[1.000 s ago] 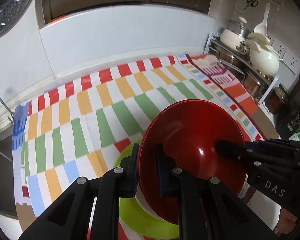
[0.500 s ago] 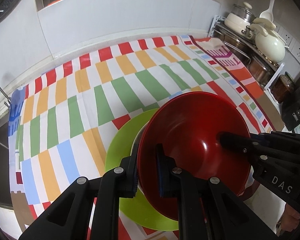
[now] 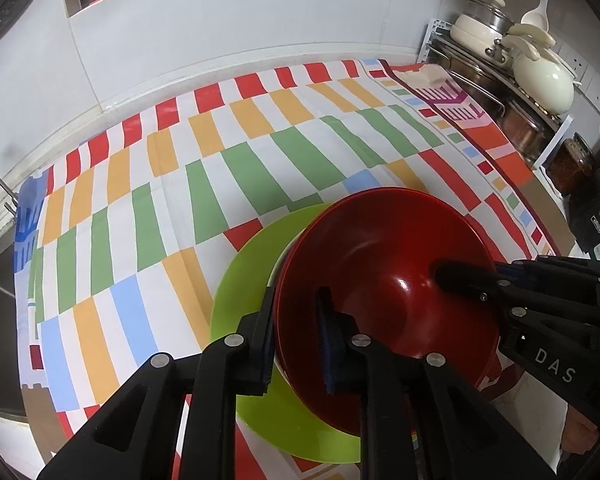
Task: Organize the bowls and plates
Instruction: 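Lift the red bowl with both tools and carry it over the white bowl, then lower the red bowl into the white bowl and open both tools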
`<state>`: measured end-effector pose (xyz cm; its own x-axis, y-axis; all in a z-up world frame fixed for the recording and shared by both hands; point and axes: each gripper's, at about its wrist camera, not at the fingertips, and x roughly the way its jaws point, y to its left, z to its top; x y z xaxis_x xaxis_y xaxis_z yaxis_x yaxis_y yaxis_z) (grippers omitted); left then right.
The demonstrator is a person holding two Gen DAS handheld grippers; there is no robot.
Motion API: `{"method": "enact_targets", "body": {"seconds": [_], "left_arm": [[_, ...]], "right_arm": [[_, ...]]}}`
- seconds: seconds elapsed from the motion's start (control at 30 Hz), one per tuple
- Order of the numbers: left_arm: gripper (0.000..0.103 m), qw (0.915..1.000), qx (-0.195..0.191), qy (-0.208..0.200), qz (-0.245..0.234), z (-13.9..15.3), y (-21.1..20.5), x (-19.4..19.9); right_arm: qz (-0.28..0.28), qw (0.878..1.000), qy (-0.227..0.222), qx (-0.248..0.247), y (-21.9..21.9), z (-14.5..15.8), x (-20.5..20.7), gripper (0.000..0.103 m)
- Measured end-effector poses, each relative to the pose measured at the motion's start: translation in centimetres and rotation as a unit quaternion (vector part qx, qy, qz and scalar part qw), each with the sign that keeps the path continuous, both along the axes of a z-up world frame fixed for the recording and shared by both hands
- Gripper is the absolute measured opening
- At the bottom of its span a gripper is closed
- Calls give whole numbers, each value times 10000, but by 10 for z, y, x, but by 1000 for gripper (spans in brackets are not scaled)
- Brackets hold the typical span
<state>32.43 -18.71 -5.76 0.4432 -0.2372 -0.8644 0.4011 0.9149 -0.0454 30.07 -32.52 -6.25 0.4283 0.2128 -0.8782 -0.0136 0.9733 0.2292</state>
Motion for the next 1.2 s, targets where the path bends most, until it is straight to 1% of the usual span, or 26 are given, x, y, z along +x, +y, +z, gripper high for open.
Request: {"method": "enact_targets", "body": {"seconds": [0.03, 0.07, 0.1, 0.13, 0.17, 0.2, 0.23, 0.27, 0.3, 0.37, 0.43, 0.47, 0.5, 0.57, 0.67, 0.73, 0.8, 0.83, 0.87, 0.9, 0.97, 1.0, 1.03, 1.13, 1.2], "left_arm": [[24, 10000, -35, 28, -38, 0, 0, 0], [30, 9999, -77, 63, -80, 0, 0, -1], [38, 9998, -121, 109, -120, 1, 0, -2], [43, 9997, -129, 130, -148, 3, 0, -3], [49, 9998, -96, 92, -166, 5, 0, -4], [51, 9998, -80, 9, -190, 9, 0, -6], [52, 9997, -79, -82, -203, 13, 1, -8], [57, 9996, -82, -136, -214, 16, 1, -9], [60, 9995, -84, -190, -233, 19, 2, -11], [61, 9993, -49, -279, -228, 21, 5, -13], [61, 9993, 43, -313, -175, 19, 9, -14], [61, 9995, 57, -289, -142, 17, 10, -13], [61, 9996, 49, -256, -117, 15, 12, -12], [61, 9999, 58, -135, -24, 7, 15, -9], [61, 9999, 32, 48, 93, -6, 17, -4], [60, 9995, -43, 251, 166, -16, 18, 0], [60, 9987, -182, 423, 205, -23, 19, 4], [58, 9981, -198, 536, 237, -28, 19, 5], [52, 9973, -246, 640, 264, -32, 20, 7], [48, 9962, -334, 753, 276, -36, 20, 9], [46, 9941, -448, 941, 309, -42, 20, 11], [44, 9932, -527, 990, 307, -43, 20, 11], [43, 9922, -602, 1046, 299, -45, 19, 11], [35, 9899, -786, 1136, 319, -45, 19, 13], [34, 9910, -701, 1088, 328, -44, 15, 12]], "right_arm": [[24, 10000, -9, -16, 0, 0, 0, 9], [55, 10000, -17, -21, 1, 0, -1, 9], [85, 10000, -21, -27, 2, 0, -1, 9], [121, 9999, -28, -28, 2, 0, -1, 10], [153, 9999, -44, -4, 2, 0, -2, 14], [172, 9998, -73, 18, 3, 1, -3, 20], [208, 9997, -92, 45, 3, 2, -4, 22], [229, 9997, -112, 53, 4, 3, -5, 24], [251, 9996, -132, 52, 4, 4, -6, 25], [235, 9995, -195, 34, 3, 8, -10, 25], [152, 9986, -448, -225, 4, 17, -17, 34], [113, 9973, -569, -457, 4, 21, -19, 43], [90, 9959, -652, -615, 5, 22, -20, 47], [33, 9956, -596, -725, 3, 19, -18, 47], [-44, 9988, -312, -386, -1, 7, -10, 47], [-99, 9996, -155, -194, -3, -3, -5, 47], [-171, 9998, -28, -50, -5, -12, -3, 46], [-196, 9998, 15, -14, -6, -15, -2, 46], [-239, 9997, 92, 30, -7, -19, -1, 43], [-269, 9995, 143, 111, -7, -22, 0, 38], [-304, 9990, 257, 225, -8, -28, 2, 32], [-309, 9986, 311, 289, -7, -31, 3, 29], [-329, 9984, 352, 293, -7, -33, 3, 28], [-363, 9983, 386, 255, -7, -35, 3, 25], [-402, 9982, 398, 219, -6, -35, 3, 24]]}}
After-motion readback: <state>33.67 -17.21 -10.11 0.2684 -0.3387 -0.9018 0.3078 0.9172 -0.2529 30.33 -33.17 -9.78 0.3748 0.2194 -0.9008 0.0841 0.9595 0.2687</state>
